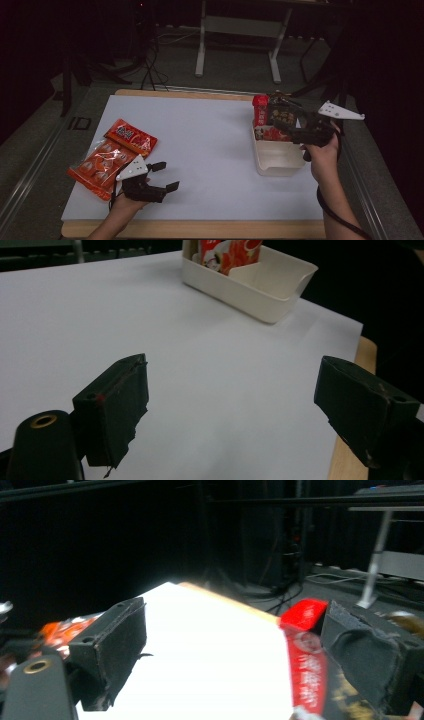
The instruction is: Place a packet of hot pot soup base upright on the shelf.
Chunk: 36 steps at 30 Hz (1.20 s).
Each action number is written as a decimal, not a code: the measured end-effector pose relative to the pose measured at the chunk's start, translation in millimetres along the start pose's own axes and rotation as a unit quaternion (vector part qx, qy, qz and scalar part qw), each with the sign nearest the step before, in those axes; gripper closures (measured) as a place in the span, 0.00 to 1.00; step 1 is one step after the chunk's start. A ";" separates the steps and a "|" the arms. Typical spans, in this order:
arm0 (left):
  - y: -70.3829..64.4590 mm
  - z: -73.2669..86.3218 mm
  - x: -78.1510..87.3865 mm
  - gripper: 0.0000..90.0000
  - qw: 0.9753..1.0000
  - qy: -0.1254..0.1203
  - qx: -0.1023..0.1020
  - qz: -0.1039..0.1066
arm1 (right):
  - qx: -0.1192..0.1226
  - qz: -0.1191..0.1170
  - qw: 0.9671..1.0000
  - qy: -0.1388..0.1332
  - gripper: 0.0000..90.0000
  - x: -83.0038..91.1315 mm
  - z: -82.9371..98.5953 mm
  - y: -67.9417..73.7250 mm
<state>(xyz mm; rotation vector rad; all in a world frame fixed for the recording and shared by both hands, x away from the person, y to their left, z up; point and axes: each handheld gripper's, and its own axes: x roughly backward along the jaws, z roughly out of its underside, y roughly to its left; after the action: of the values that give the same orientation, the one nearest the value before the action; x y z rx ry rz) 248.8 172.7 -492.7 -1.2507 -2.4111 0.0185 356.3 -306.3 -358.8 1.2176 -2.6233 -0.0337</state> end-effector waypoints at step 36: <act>69.0 -5.7 115.9 0.75 0.981 0.014 0.034 -0.191 | -0.002 -0.106 0.994 0.033 0.16 17.3 77.3 76.3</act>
<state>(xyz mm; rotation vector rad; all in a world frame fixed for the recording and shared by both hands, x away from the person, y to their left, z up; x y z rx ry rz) 245.9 303.6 -459.6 -0.7367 -2.5608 -0.0287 270.4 -276.1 -420.5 1.4657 -2.4264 -0.0378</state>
